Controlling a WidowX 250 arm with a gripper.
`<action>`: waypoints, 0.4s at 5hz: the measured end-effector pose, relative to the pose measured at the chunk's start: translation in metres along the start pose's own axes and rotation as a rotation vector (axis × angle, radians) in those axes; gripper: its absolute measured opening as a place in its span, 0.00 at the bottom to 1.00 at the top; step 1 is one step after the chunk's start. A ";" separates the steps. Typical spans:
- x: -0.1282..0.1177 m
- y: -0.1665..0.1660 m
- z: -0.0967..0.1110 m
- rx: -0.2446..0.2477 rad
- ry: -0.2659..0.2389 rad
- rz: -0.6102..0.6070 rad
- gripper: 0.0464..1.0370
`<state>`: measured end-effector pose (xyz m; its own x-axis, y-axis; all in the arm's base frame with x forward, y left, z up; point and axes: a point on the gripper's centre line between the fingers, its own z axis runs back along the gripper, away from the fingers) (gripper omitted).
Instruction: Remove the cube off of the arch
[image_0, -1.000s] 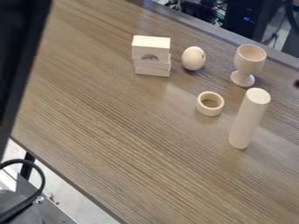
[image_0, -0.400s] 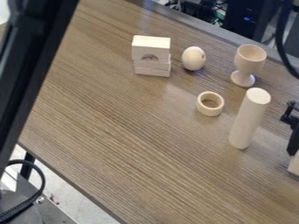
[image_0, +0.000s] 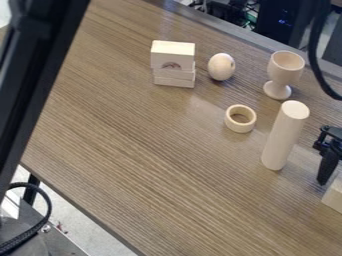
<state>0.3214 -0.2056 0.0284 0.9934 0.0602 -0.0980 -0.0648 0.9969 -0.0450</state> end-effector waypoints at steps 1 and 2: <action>0.001 0.003 0.007 0.026 0.000 0.000 0.97; 0.008 0.004 0.060 0.020 -0.119 0.004 0.96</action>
<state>0.3352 -0.1983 0.0872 0.9974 0.0690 0.0204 -0.0685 0.9974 -0.0245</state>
